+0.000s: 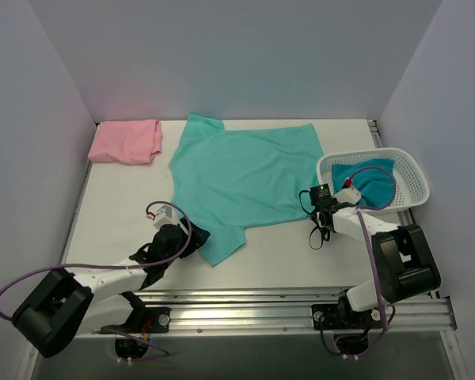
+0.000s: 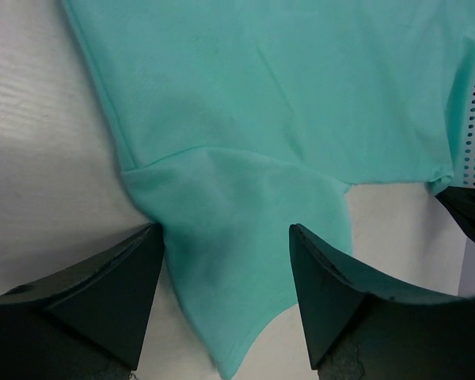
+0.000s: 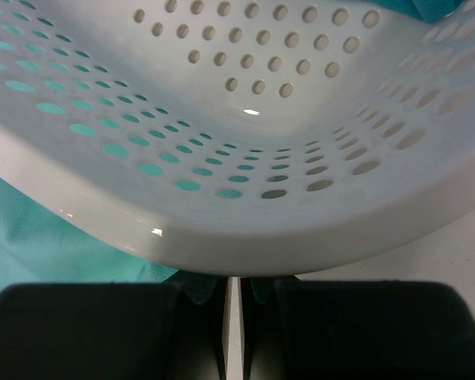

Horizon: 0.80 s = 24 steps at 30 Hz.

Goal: Fold and stack the t-shirts
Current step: Flatten the tshirt out

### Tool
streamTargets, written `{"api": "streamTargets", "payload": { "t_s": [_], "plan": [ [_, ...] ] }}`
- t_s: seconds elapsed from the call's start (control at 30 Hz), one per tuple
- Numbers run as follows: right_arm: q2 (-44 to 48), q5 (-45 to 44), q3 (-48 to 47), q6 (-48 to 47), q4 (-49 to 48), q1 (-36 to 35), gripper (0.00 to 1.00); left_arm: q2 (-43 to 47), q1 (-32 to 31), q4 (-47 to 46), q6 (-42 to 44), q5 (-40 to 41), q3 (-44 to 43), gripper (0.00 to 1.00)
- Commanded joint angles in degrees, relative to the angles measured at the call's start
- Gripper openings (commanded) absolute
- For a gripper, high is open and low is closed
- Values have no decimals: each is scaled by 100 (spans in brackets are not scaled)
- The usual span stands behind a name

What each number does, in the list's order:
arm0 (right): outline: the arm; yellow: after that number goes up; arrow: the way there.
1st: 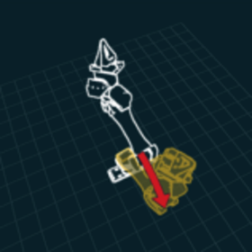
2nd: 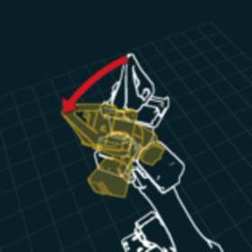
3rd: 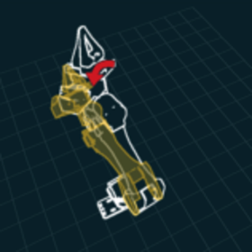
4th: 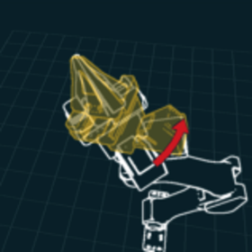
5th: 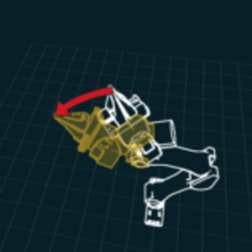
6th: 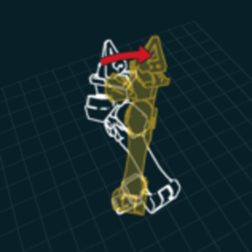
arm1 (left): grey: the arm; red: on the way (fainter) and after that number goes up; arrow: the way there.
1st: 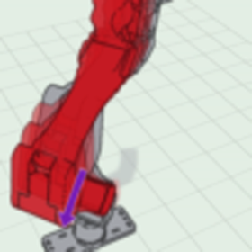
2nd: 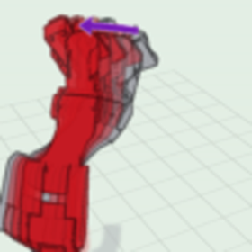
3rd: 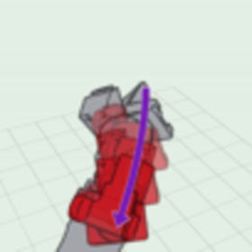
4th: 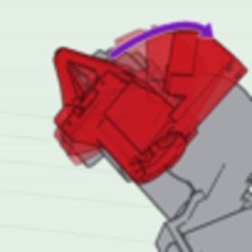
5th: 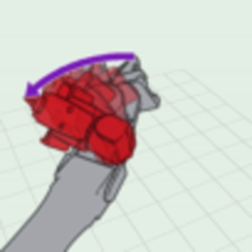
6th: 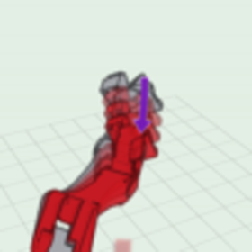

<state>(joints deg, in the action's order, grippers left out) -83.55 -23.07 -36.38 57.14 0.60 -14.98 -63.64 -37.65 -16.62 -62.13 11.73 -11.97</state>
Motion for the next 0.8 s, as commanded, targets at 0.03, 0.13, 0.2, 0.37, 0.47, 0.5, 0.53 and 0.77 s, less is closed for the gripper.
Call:
{"api": "streamTargets", "payload": {
  "t_s": [0.03,0.13,0.2,0.37,0.47,0.5,0.53,0.77],
  "plan": [
    [119,-101,52,-28,168,31,0,-1270,-67,-393,8,-170,63,74],
    [137,-110,52,-28,177,39,0,-2017,-102,-973,17,-355,-51,62],
    [155,-136,52,-37,195,39,0,-2319,-102,-1386,-10,-486,-78,44],
    [172,-145,61,-28,204,39,0,-2672,-111,-1652,-71,-637,-51,3],
    [181,-154,61,-28,204,39,0,-2347,-129,-1311,-54,-505,-51,2],
    [181,-154,70,-37,204,39,0,-2225,-137,-1152,-2,-461,-60,2],
    [190,-154,61,-28,212,39,0,-1901,-146,-968,25,-409,-86,2],
    [374,-58,149,7,177,-66,0,682,-111,2139,227,706,-297,2]
  ]
}}
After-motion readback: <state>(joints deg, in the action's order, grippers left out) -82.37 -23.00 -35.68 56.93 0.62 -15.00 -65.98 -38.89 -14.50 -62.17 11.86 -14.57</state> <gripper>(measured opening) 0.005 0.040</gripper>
